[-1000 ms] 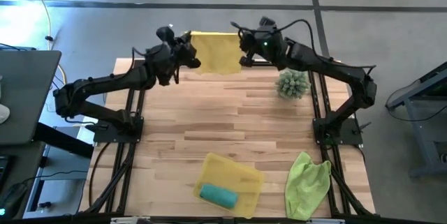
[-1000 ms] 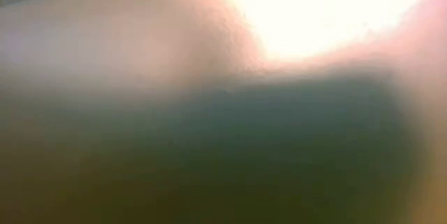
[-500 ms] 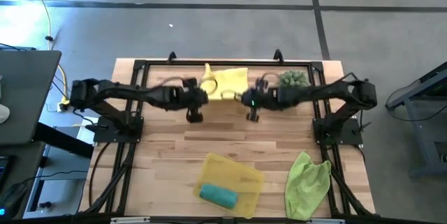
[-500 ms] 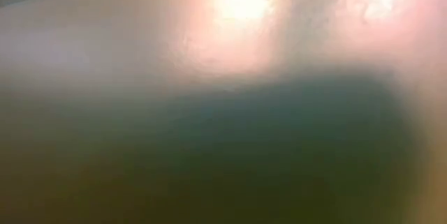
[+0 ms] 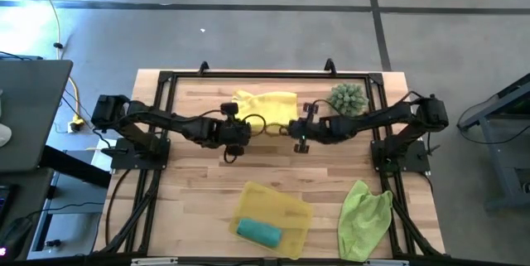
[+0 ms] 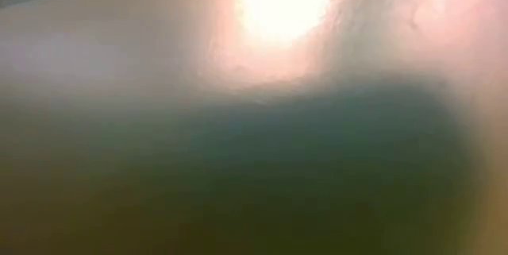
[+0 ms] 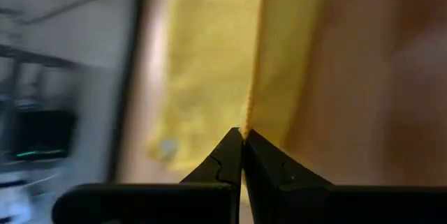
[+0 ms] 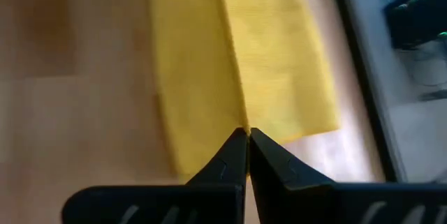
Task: Roll microfiber towels into tight, uniform cylinder then place into a basket
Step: Fold the yellow towel
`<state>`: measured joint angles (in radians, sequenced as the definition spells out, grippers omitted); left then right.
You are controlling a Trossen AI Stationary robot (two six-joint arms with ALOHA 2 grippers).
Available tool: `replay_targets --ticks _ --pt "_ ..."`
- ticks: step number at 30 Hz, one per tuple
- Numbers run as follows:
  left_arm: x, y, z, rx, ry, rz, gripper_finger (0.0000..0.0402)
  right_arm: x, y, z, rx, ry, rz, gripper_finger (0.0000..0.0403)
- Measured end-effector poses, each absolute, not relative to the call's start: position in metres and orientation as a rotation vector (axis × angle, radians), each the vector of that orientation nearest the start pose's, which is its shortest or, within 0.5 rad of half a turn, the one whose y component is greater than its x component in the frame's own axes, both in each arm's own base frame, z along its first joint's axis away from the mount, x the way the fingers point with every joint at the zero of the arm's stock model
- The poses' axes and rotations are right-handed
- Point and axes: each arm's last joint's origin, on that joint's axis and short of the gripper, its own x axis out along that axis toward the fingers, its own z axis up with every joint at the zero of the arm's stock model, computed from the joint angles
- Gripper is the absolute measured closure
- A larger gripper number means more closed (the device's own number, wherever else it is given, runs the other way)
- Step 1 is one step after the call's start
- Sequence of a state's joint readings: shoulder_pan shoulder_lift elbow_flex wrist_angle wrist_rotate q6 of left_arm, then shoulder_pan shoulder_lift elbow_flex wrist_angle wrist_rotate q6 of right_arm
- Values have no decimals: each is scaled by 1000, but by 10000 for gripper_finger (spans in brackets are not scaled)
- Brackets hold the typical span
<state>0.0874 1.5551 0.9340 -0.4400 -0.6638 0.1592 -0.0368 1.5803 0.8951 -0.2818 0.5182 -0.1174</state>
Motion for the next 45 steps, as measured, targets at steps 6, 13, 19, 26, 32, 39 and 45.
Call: replay_targets --ticks 6,13,19,26,32,39,45 --pt "285 90 204 523 1174 710 401 304 -81 192 -420 937 -540 403" --pt "277 168 249 445 1107 818 401 304 -143 232 -464 860 -654 403" --pt "269 211 309 541 1033 945 401 308 -176 299 -591 804 -743 403" --pt "266 223 355 506 878 1027 401 298 -196 340 -511 759 -823 403" --pt "273 187 320 302 1093 744 401 307 -162 292 -491 906 -664 403" --pt "289 132 263 187 1198 563 401 302 -100 211 -356 1019 -473 403" --pt "296 85 223 99 1179 417 401 296 -47 178 -322 1046 -361 403"
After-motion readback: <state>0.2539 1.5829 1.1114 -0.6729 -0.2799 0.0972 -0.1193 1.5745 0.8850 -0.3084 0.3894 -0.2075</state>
